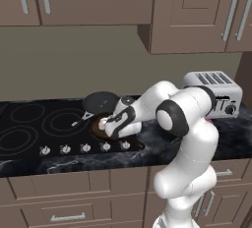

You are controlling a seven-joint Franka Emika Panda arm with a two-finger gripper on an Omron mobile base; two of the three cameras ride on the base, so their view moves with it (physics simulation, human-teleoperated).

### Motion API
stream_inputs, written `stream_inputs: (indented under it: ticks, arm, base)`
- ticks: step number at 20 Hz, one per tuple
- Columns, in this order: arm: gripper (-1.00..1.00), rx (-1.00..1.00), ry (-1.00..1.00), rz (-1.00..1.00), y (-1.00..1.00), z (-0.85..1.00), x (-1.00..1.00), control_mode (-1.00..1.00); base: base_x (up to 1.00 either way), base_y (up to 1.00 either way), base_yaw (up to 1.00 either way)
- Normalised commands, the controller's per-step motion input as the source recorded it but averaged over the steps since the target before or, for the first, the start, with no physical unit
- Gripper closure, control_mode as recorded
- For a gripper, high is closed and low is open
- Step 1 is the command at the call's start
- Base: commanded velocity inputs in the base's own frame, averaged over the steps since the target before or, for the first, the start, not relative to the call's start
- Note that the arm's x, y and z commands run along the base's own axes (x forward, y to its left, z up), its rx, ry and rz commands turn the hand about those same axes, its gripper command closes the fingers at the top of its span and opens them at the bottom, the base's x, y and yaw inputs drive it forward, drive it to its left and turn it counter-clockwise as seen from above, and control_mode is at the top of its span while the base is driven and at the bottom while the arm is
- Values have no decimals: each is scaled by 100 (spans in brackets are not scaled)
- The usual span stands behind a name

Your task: Place both pans onto different burners. Then place the onion and the steak on different pans.

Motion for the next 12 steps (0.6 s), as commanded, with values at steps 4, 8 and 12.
stream_inputs:
  ticks: [4, 8, 12]
  arm:
    - [-100, -2, 0, -10, 14, 0, -2, -100]
    - [-100, 0, -4, -9, 0, 23, -26, -100]
    - [-100, 0, -5, -7, 0, 40, -29, -100]
  base:
    - [0, 0, 0]
    - [0, 0, 0]
    - [0, 0, 0]
